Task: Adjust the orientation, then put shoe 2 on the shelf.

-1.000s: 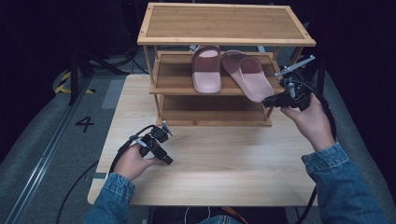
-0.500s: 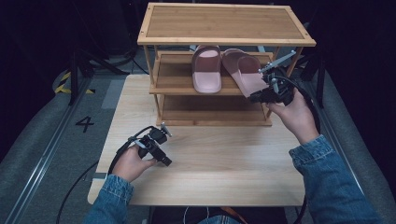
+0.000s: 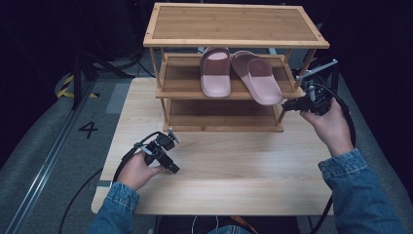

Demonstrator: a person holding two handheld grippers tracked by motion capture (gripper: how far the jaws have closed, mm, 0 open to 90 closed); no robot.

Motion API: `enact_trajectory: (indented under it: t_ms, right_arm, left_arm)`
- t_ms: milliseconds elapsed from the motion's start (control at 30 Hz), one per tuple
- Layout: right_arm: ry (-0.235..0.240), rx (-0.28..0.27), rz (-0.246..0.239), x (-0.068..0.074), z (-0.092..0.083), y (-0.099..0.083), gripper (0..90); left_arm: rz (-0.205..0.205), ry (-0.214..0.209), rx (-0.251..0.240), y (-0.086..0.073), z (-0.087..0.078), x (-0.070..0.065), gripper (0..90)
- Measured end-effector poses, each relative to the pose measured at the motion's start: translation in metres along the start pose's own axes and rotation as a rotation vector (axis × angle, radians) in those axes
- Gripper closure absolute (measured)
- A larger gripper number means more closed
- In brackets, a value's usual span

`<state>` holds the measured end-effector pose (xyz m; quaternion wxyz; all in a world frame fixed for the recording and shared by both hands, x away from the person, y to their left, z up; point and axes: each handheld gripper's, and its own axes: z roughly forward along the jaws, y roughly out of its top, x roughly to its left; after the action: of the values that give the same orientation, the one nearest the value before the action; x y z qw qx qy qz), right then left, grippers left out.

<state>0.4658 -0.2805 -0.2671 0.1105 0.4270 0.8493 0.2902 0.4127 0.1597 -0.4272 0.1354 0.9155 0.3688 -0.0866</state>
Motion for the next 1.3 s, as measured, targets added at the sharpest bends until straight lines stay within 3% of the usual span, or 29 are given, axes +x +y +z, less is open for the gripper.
enact_trajectory:
  t_ms: [500, 967, 1133, 1300]
  right_arm:
    - [0.045, 0.010, -0.108, 0.041, 0.029, 0.034, 76.1]
    - [0.072, 0.013, -0.127, 0.053, 0.041, 0.047, 74.1]
    - [0.078, -0.008, -0.128, 0.053, 0.037, 0.042, 71.2]
    - [0.064, -0.051, -0.143, 0.048, 0.018, 0.028, 65.7]
  left_arm:
    - [0.001, -0.004, -0.001, -0.002, 0.000, 0.002, 44.6]
    - [-0.002, -0.006, -0.009, -0.003, 0.000, 0.003, 44.6]
    - [-0.001, -0.008, -0.006, -0.002, 0.000, 0.004, 44.5]
    - [-0.003, -0.007, -0.008, -0.001, 0.000, 0.003, 44.5]
